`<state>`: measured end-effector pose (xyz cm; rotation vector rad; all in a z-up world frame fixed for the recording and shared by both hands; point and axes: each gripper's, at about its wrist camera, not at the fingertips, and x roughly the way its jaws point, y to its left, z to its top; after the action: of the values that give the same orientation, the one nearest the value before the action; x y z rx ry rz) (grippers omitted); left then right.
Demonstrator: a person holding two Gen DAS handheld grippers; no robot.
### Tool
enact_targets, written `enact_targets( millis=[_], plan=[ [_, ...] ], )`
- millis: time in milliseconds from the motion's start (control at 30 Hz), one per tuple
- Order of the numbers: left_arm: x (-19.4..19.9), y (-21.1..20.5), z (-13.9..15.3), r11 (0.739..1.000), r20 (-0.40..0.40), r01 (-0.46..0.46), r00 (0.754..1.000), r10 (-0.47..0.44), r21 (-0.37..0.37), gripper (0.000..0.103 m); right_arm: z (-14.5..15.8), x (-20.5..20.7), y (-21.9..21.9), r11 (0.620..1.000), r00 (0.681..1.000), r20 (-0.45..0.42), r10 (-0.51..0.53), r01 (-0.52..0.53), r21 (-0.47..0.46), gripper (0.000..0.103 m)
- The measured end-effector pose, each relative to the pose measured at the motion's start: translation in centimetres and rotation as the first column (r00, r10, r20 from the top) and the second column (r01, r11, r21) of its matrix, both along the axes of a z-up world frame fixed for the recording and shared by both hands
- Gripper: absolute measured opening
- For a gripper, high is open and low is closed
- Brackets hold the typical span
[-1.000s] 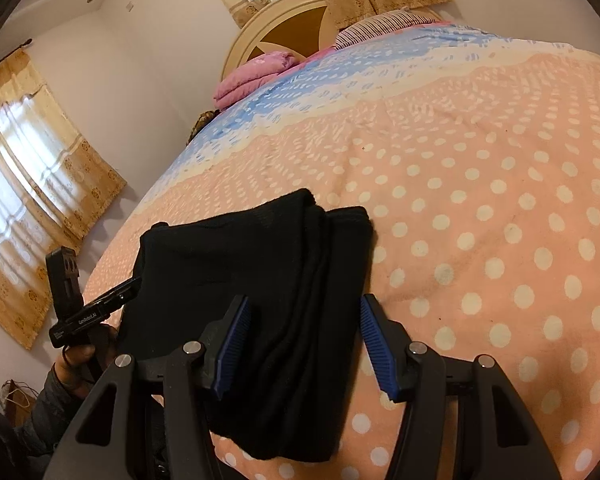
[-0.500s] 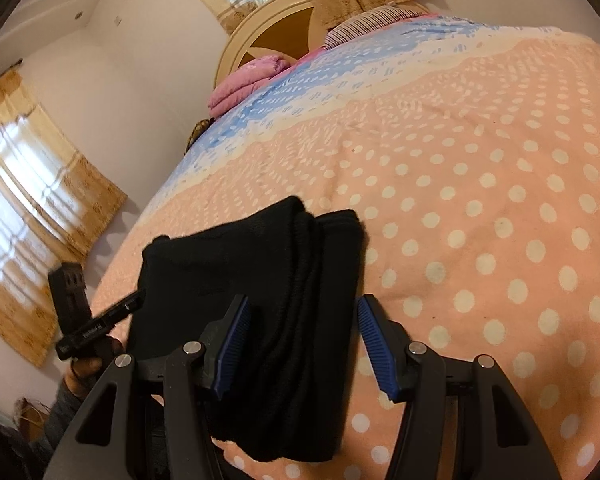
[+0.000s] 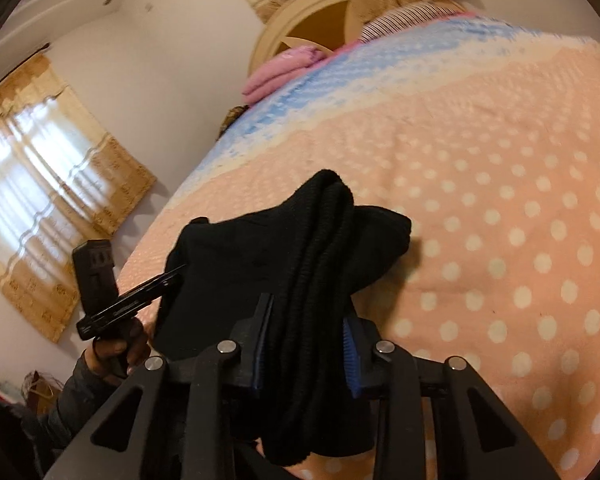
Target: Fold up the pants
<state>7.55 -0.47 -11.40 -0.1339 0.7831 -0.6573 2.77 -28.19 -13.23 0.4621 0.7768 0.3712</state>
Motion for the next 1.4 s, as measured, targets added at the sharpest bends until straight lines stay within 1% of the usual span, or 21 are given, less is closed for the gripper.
enact_targets(
  millis=[100, 200, 300, 333, 400, 500, 600, 700, 800, 867, 900, 933, 967, 1000, 1033, 1067, 1100, 1167, 1233, 1300, 1400],
  plan=[
    [-0.1, 0.9, 0.7, 0.999, -0.001, -0.011, 1.000, 0.011, -0.033, 0.014, 1.8, 0.3, 1.2, 0.999, 0.999, 0.033, 0.034, -0.033, -0.016, 0.031],
    [-0.5, 2.4, 2.1, 0.998, 0.020, -0.027, 0.999, 0.029, -0.061, 0.013, 3.6, 1.6, 2.5, 0.997, 0.995, 0.056, 0.076, -0.075, -0.033, 0.031],
    [-0.6, 4.4, 3.5, 0.996, 0.056, -0.066, 0.996, 0.070, -0.066, 0.013, 5.1, 3.7, 5.1, 0.989, 0.988, 0.070, 0.139, -0.135, -0.061, 0.031],
    [-0.6, 5.7, 4.2, 0.993, 0.069, -0.088, 0.993, 0.093, -0.075, 0.013, 5.5, 4.8, 6.3, 0.985, 0.984, 0.075, 0.164, -0.159, -0.068, 0.030],
    [-0.5, 7.6, 5.1, 0.989, 0.087, -0.123, 0.988, 0.130, -0.076, 0.013, 6.0, 6.8, 8.7, 0.978, 0.976, 0.078, 0.204, -0.200, -0.058, 0.030],
    [-0.2, 11.2, 6.0, 0.977, 0.107, -0.204, 0.972, 0.210, -0.069, 0.013, 6.4, 10.2, 13.3, 0.963, 0.960, 0.076, 0.268, -0.266, -0.037, 0.030],
    [0.0, 14.8, 5.9, 0.955, 0.116, -0.291, 0.948, 0.296, -0.058, 0.013, 6.4, 12.8, 18.8, 0.946, 0.944, 0.071, 0.323, -0.323, -0.021, 0.030],
    [0.4, 18.0, 4.9, 0.928, 0.112, -0.371, 0.922, 0.372, -0.028, 0.013, 5.5, 14.9, 24.1, 0.930, 0.928, 0.060, 0.367, -0.366, -0.028, 0.030],
    [1.3, 20.3, 2.5, 0.902, 0.075, -0.432, 0.900, 0.430, 0.004, 0.013, 3.6, 16.6, 27.5, 0.925, 0.925, 0.017, 0.379, -0.378, -0.032, 0.030],
    [1.9, 20.8, 0.1, 0.890, 0.024, -0.455, 0.890, 0.455, 0.039, 0.021, 1.8, 17.4, 28.1, 0.935, 0.934, -0.036, 0.354, -0.355, -0.020, 0.030],
    [1.9, 20.9, -0.7, 0.880, 0.016, -0.471, 0.882, 0.471, 0.065, 0.028, 0.7, 17.8, 27.8, 0.942, 0.940, -0.064, 0.334, -0.335, -0.011, 0.031],
    [1.9, 20.9, -1.6, 0.868, 0.015, -0.488, 0.872, 0.489, 0.093, 0.044, 0.0, 18.1, 27.3, 0.949, 0.946, -0.083, 0.313, -0.314, 0.002, 0.032],
    [1.8, 20.8, -2.3, 0.855, 0.019, -0.505, 0.862, 0.507, 0.113, 0.055, -0.6, 18.2, 26.5, 0.956, 0.951, -0.098, 0.293, -0.291, 0.031, 0.034],
    [1.6, 20.7, -2.9, 0.840, 0.033, -0.528, 0.848, 0.529, 0.122, 0.071, -1.2, 18.3, 25.4, 0.959, 0.953, -0.111, 0.281, -0.273, 0.078, 0.035],
    [1.4, 21.0, -3.1, 0.834, 0.043, -0.540, 0.841, 0.539, 0.114, 0.076, -1.5, 18.3, 24.8, 0.959, 0.954, -0.116, 0.276, -0.264, 0.106, 0.035],
    [1.3, 21.0, -3.3, 0.833, 0.046, -0.543, 0.839, 0.541, 0.106, 0.076, -1.5, 18.1, 24.4, 0.960, 0.956, -0.114, 0.271, -0.260, 0.102, 0.035],
    [1.3, 21.0, -3.4, 0.832, 0.048, -0.546, 0.838, 0.544, 0.103, 0.078, -1.4, 17.9, 24.6, 0.962, 0.956, -0.112, 0.270, -0.262, 0.076, 0.036],
    [1.1, 20.8, -3.5, 0.827, 0.062, -0.551, 0.835, 0.547, 0.115, 0.080, -1.2, 17.6, 24.9, 0.964, 0.958, -0.104, 0.267, -0.264, 0.039, 0.037],
    [1.0, 20.6, -3.2, 0.821, 0.075, -0.554, 0.833, 0.549, 0.137, 0.080, -1.2, 17.4, 24.8, 0.965, 0.960, -0.100, 0.263, -0.259, 0.051, 0.039],
    [1.3, 20.5, -3.0, 0.817, 0.075, -0.558, 0.829, 0.553, 0.142, 0.080, -1.1, 16.9, 24.3, 0.968, 0.965, -0.089, 0.247, -0.241, 0.068, 0.044],
    [1.1, 20.4, -2.4, 0.807, 0.094, -0.561, 0.827, 0.554, 0.185, 0.080, -0.6, 15.8, 23.2, 0.975, 0.973, -0.066, 0.222, -0.220, 0.028, 0.052]
  ],
)
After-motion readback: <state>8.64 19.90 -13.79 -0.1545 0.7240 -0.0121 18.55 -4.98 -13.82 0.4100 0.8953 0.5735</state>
